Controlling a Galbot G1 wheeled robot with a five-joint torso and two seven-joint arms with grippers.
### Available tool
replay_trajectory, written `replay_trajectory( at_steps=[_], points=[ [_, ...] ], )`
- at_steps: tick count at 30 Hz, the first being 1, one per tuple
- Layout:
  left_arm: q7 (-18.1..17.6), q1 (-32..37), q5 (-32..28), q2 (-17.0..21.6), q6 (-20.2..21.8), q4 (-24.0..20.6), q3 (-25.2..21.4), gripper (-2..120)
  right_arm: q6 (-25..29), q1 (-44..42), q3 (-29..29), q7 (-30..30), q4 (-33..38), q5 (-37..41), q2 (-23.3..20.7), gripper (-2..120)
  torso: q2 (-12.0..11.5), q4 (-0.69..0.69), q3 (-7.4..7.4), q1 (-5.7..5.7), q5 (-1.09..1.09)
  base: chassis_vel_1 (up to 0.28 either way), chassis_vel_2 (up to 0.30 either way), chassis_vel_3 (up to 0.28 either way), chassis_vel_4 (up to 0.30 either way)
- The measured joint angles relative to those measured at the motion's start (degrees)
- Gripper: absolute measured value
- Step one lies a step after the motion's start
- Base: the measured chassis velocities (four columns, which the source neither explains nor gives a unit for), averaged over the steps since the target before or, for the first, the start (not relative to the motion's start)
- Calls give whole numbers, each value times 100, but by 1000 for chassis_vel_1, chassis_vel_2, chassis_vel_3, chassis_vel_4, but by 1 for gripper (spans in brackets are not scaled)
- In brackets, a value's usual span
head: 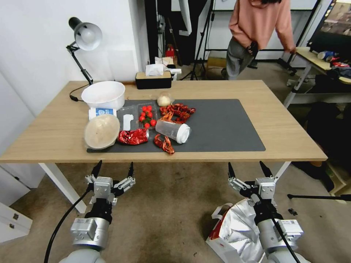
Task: Pick up the food delivery bag from the floor and place it on the table.
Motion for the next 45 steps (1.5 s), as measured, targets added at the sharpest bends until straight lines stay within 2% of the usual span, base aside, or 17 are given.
replay_trajectory(
  at_steps=[41,44,45],
  points=[
    [-10,-11,-8,10,-10,7,7,100,0,8,13,0,-11,8,-8,100,0,0,0,0,0,0,0,0,0],
    [-169,-158,-143,141,-250,212,105,99,43,74,144,-13,-106,75,-74,100,0,1,0,-1,3,0,0,0,0],
    [-318,-305,-274,269,-481,402,204,99,110,166,344,-28,-237,162,-169,100,0,0,0,0,-2,0,0,0,0]
  ],
)
